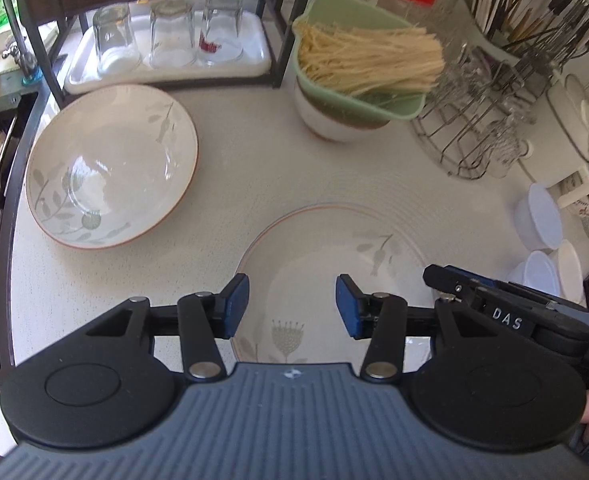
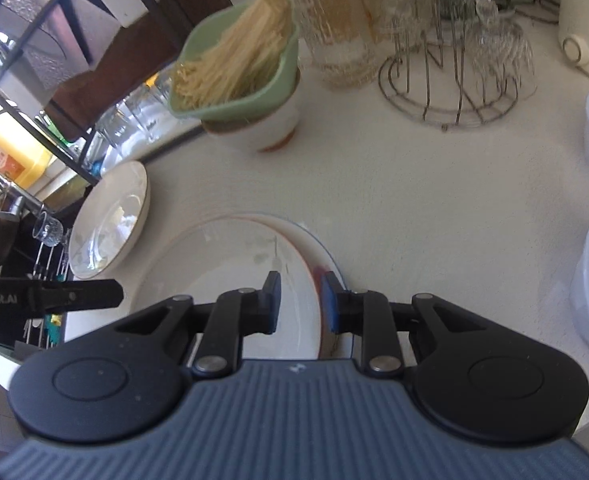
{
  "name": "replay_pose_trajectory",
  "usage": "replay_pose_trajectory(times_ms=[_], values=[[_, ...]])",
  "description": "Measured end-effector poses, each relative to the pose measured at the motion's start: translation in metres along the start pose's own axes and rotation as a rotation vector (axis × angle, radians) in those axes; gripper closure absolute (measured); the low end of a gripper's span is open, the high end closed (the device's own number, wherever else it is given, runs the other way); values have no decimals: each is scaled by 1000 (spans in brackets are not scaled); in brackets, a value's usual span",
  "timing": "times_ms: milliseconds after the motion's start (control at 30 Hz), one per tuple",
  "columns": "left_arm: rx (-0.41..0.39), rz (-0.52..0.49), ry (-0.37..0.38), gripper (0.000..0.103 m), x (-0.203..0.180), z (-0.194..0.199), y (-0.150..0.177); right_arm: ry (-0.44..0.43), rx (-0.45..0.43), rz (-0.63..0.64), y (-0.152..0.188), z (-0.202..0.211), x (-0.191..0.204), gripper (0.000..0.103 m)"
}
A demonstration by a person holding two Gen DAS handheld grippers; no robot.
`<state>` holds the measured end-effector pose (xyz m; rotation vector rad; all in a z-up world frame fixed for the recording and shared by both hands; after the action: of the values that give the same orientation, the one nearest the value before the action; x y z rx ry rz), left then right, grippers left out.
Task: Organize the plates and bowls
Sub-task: 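Lower the plate onto the rose plate, open the left gripper and withdraw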
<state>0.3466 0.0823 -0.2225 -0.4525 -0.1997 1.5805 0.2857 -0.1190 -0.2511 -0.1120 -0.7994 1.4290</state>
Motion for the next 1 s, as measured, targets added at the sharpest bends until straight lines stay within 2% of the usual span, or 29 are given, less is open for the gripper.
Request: replay_pose_trajectory(times_ms=[533,767,900,1000], values=[[-209,-69,64,48,2,85,-12,35,-224,168,-29,70,53,76],[-243,-112,102,48,10,110,4,57,-304,125,-16,106,76,76],[-249,-169,94,48,12,121,19,63,-339,89,-3,115,85,76],[-244,-172,96,48,14,126,30,67,-352,54,5,121,89,76]])
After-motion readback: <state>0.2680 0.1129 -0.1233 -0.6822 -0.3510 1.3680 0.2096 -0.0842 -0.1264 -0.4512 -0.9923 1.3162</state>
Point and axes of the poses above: each gripper's, at about its wrist camera, not at the fingertips, and z roughly against the way its jaws point, x to its left, y to its underside, the point moved 10 cm from there along -z, roughly the way its jaws point, and after that the axes turned 5 degrees about -y, right-handed, at the moved point
